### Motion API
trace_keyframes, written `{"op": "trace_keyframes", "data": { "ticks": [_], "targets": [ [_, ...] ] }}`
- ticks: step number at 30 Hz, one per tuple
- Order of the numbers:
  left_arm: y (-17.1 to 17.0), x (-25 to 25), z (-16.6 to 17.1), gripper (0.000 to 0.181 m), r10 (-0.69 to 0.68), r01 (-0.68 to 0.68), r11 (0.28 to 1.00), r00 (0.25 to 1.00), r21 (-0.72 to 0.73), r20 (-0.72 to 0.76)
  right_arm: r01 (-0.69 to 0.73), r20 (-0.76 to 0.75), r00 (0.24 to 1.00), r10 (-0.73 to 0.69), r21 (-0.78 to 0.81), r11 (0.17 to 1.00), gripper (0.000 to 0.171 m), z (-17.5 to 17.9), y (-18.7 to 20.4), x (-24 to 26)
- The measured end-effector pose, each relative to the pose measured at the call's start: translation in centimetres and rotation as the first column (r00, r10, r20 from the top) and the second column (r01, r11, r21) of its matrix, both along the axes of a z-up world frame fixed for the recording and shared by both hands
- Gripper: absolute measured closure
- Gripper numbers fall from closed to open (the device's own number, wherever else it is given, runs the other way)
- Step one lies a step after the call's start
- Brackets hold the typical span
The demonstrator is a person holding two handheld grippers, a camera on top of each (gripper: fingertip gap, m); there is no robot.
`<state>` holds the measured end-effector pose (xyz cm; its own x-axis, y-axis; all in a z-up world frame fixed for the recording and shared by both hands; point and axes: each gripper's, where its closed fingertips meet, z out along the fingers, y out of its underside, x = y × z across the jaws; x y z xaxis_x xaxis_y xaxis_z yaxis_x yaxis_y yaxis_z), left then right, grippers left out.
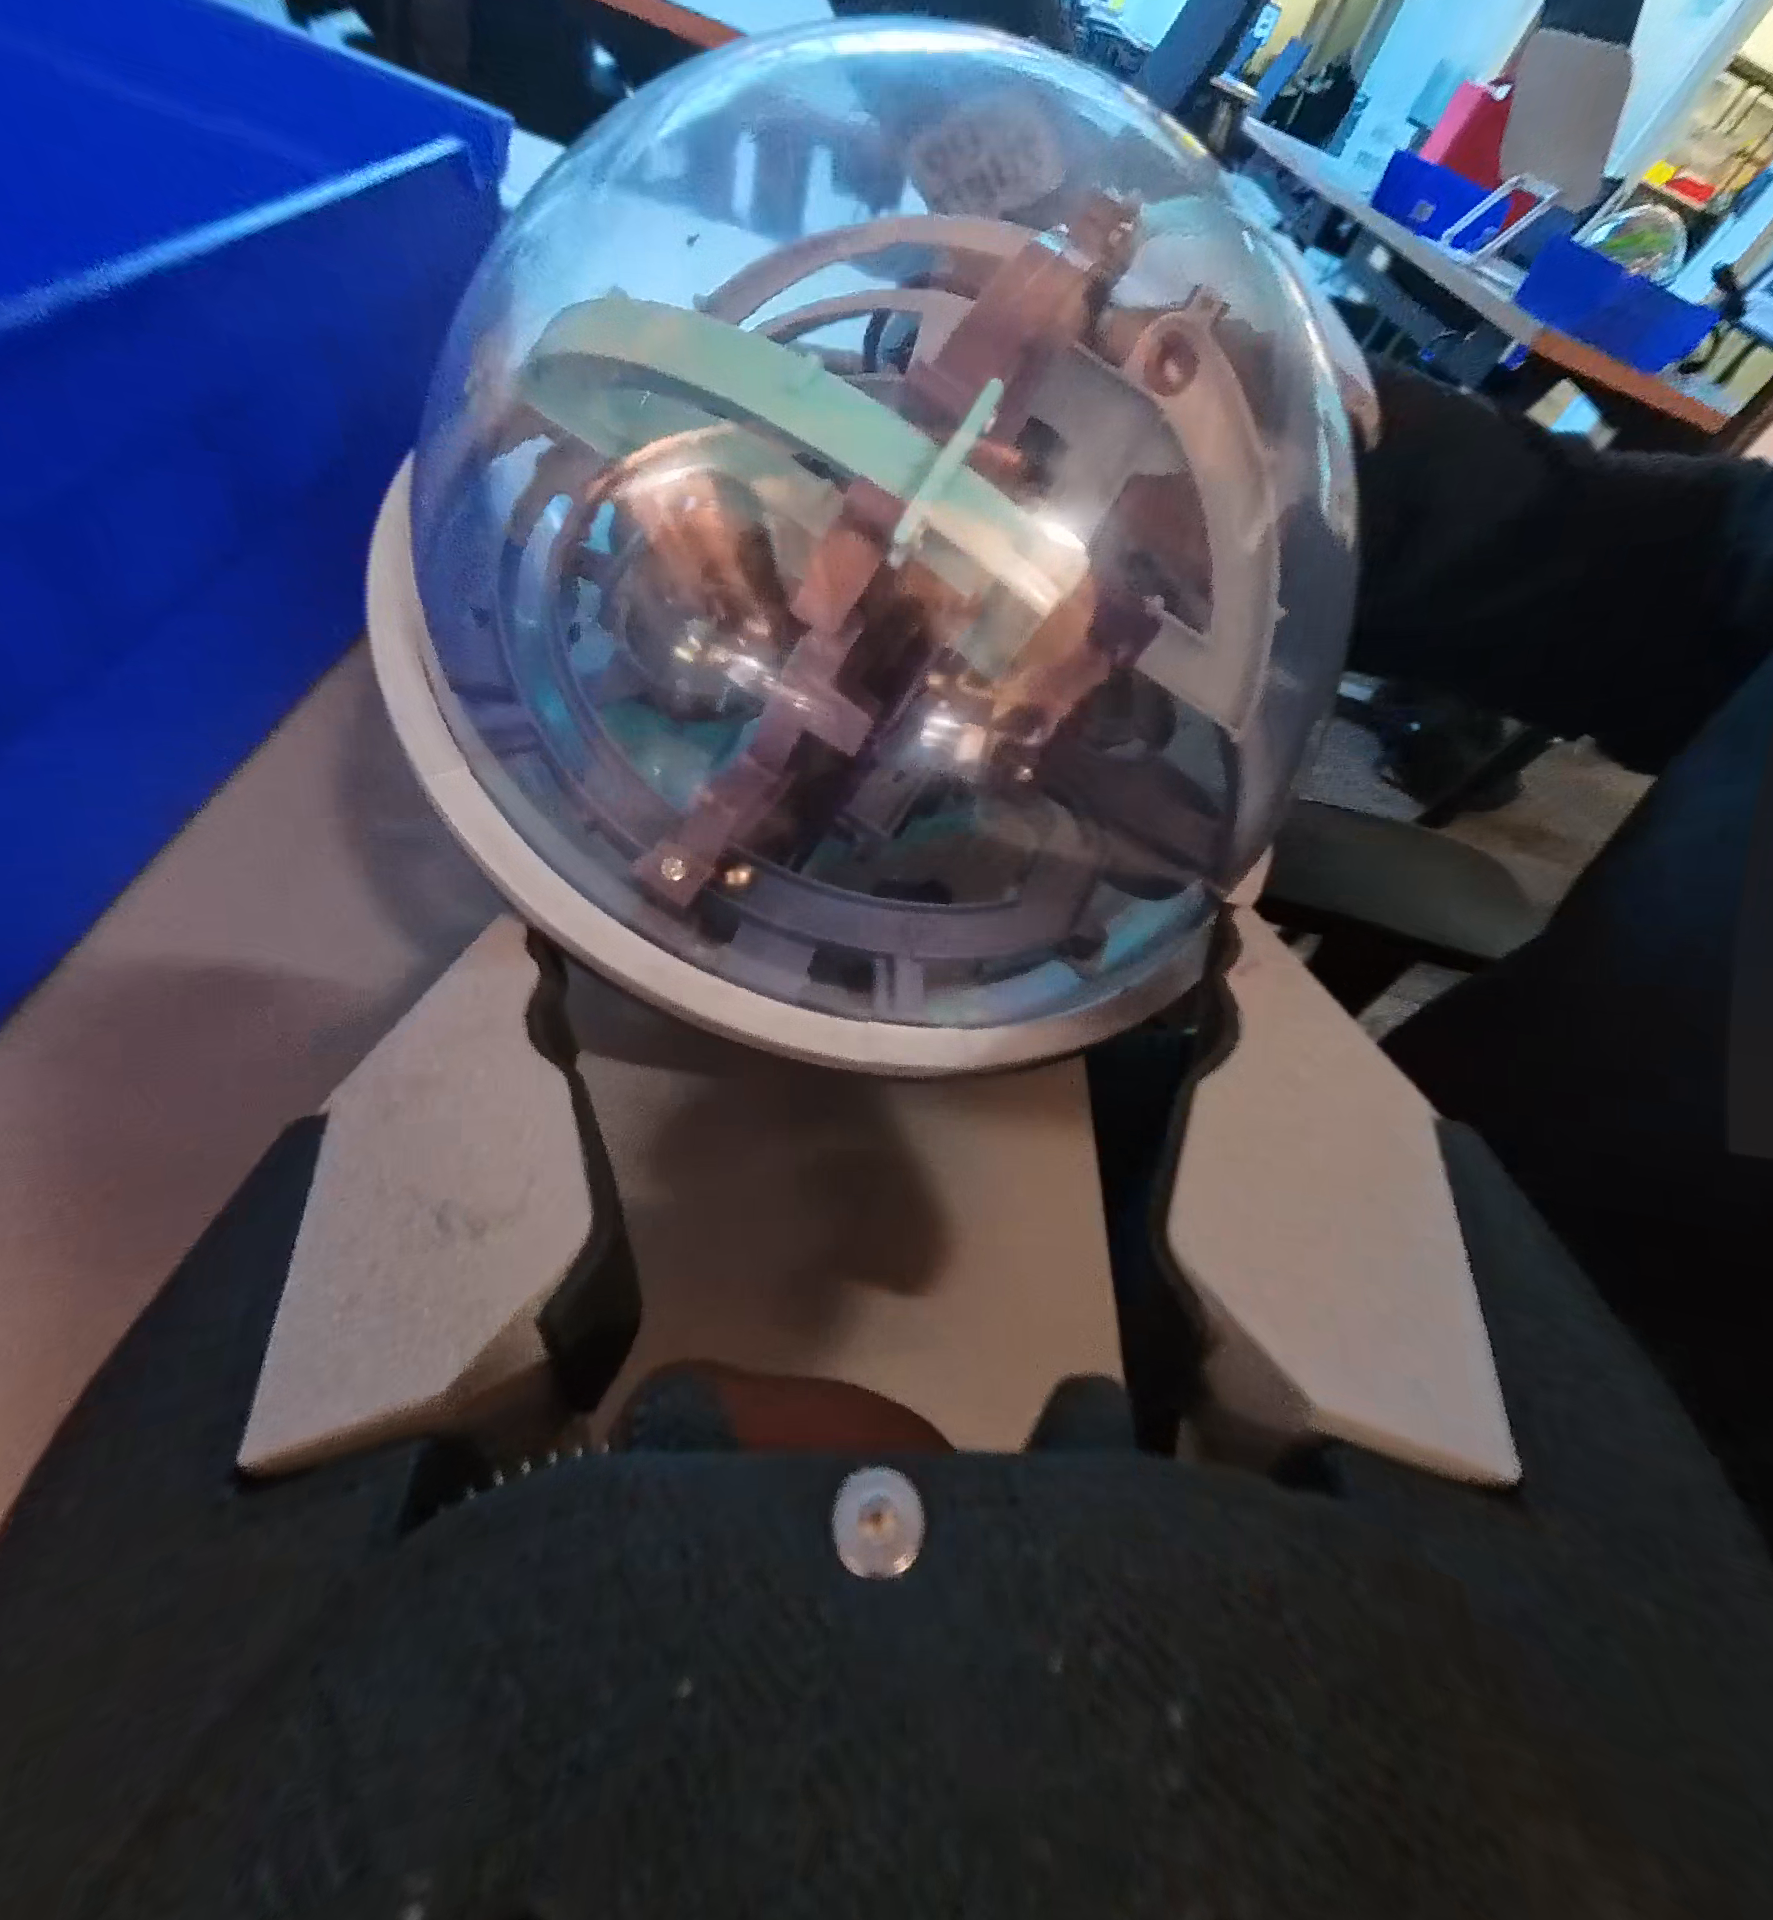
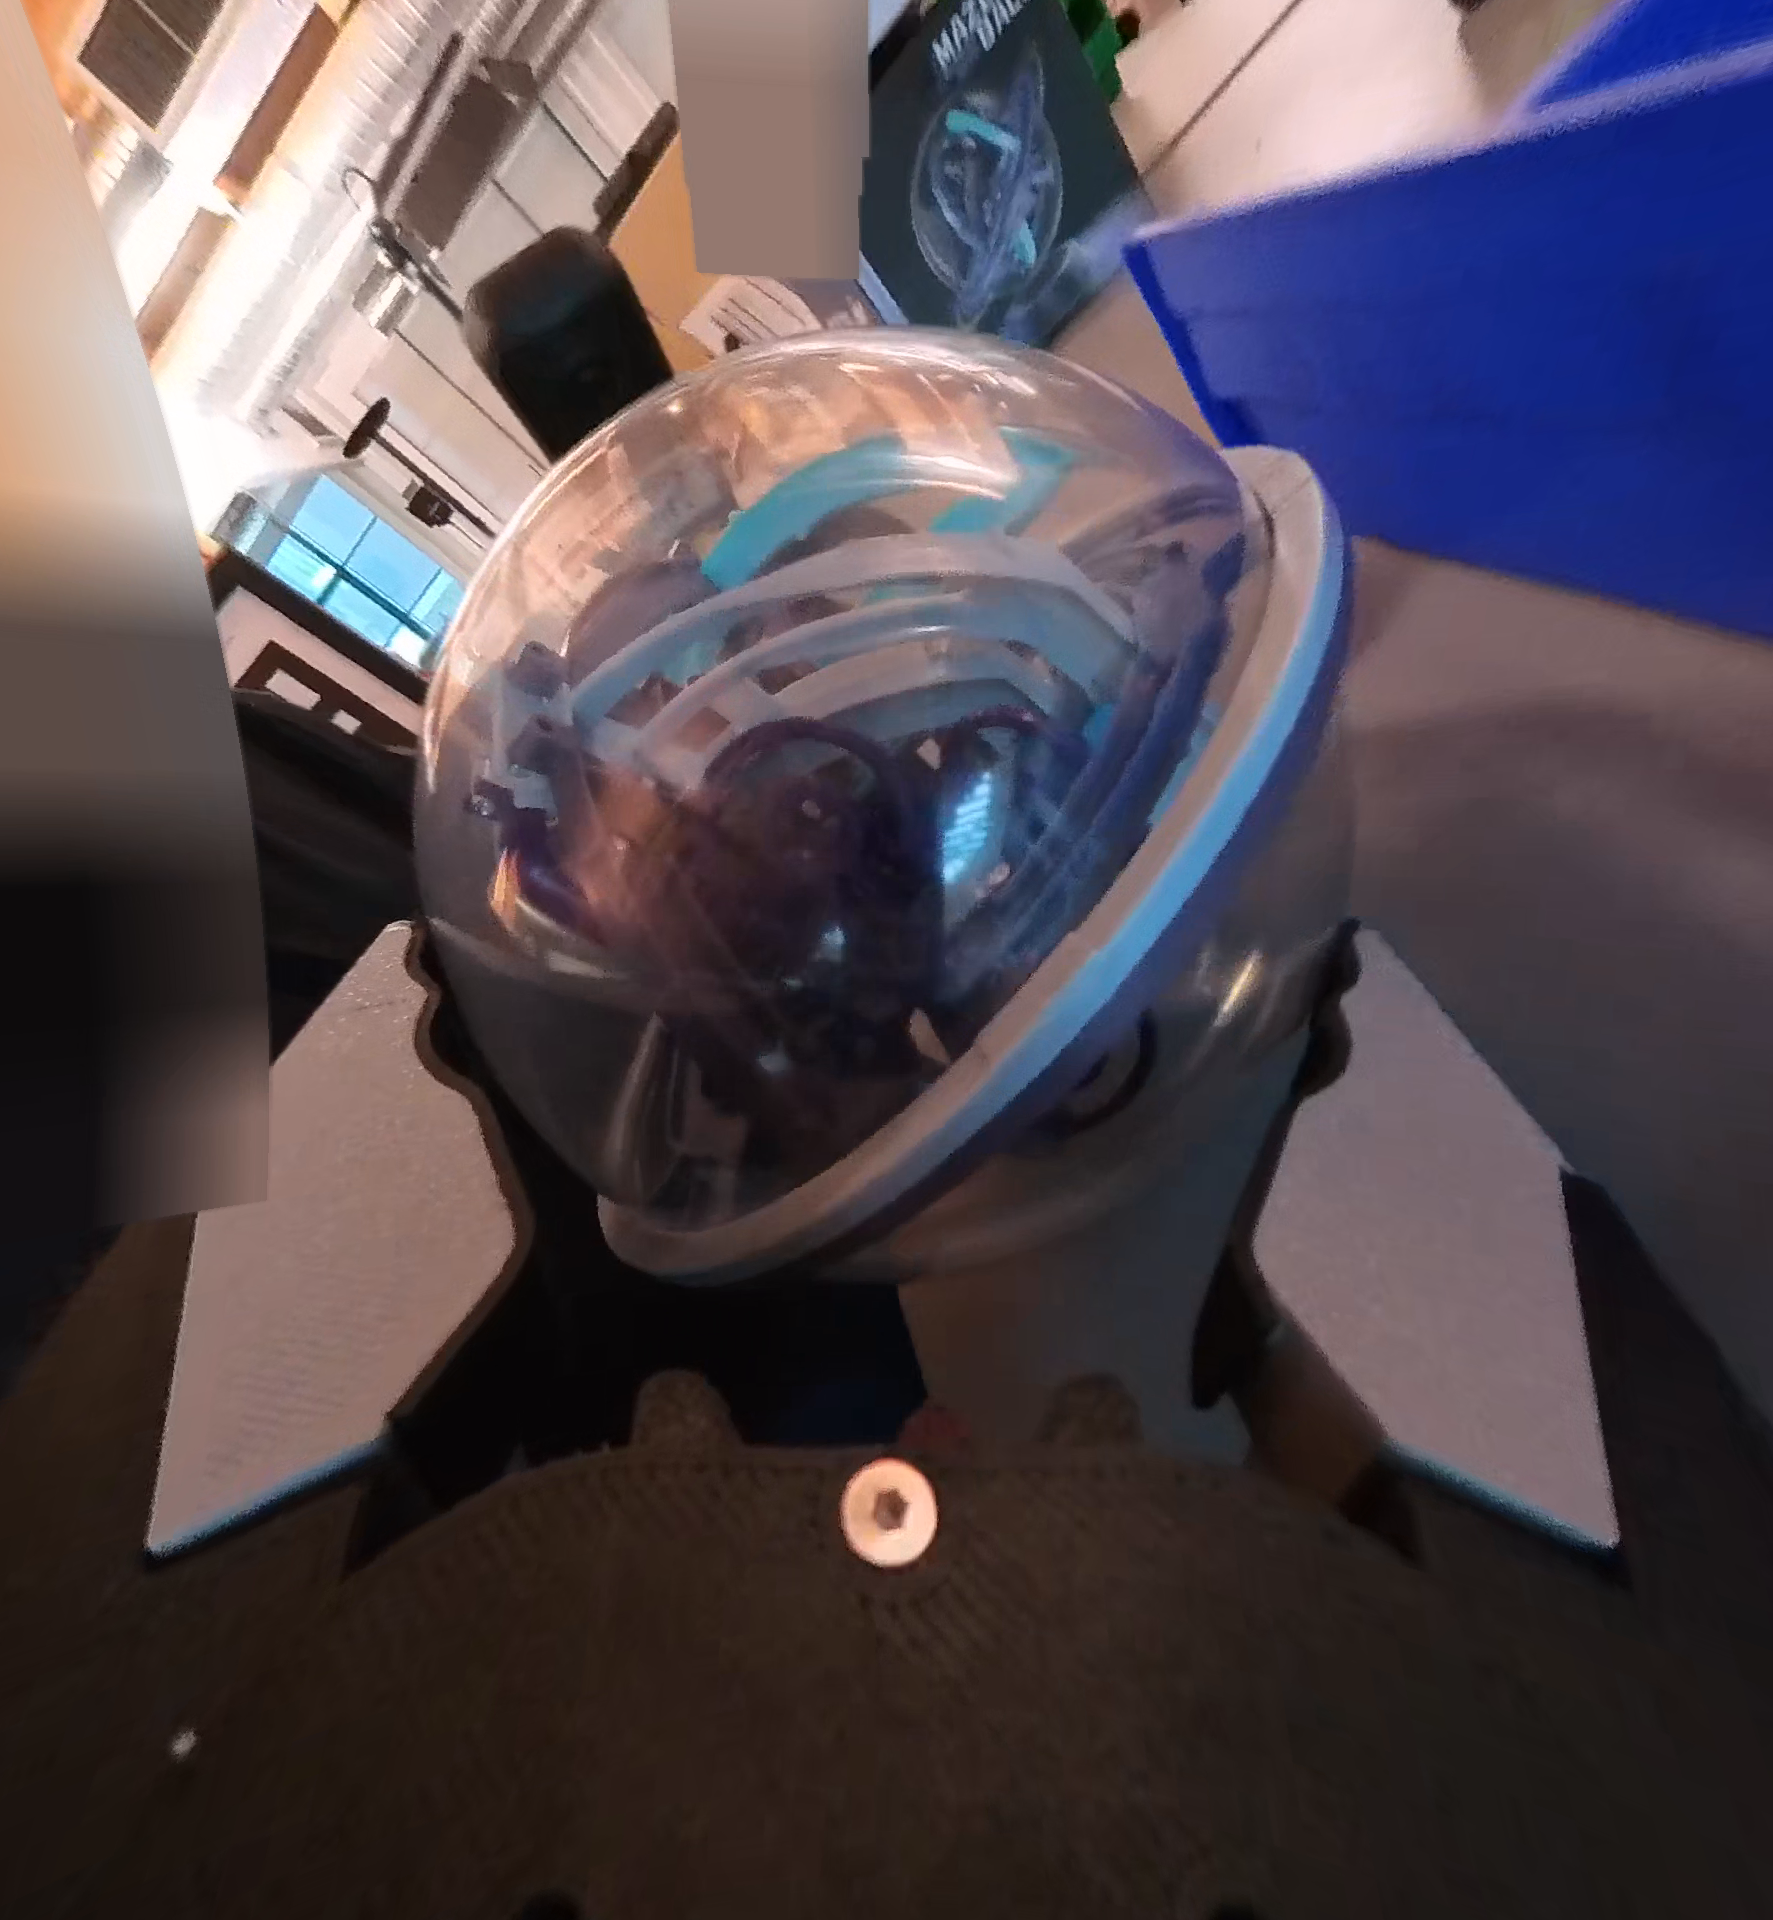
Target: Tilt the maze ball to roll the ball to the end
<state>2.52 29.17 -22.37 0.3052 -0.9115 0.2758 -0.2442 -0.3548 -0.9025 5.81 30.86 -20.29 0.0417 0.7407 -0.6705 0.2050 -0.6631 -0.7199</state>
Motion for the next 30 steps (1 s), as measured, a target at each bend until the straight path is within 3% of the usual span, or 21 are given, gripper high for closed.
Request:
{"op": "trace_keyframes", "data": {
  "ticks": [1, 16, 30],
  "targets": [
    [0.2, -0.1, 0.2, 0.062, 0.008, -0.008, 1.000, 1.000, 0.018, -0.005, -0.001, -0.012, 1.000, 0.001, 0.020, 1.000, 0.016, 0.3, 0.2, -0.1],
    [0.7, -2.1, 3.8, 0.061, 0.114, -0.094, 0.976, 0.989, 0.194, -0.091, -0.013, -0.188, 0.981, 0.047, 0.179, 0.984, 0.015, 4.2, 0.8, -2.2],
    [-0.4, -2.9, 3.7, 0.056, 0.166, -0.146, 0.975, 0.979, 0.166, -0.117, -0.053, -0.224, 0.972, 0.075, 0.099, 0.994, 0.015, 3.3, -0.5, -3.3]
  ]
}}
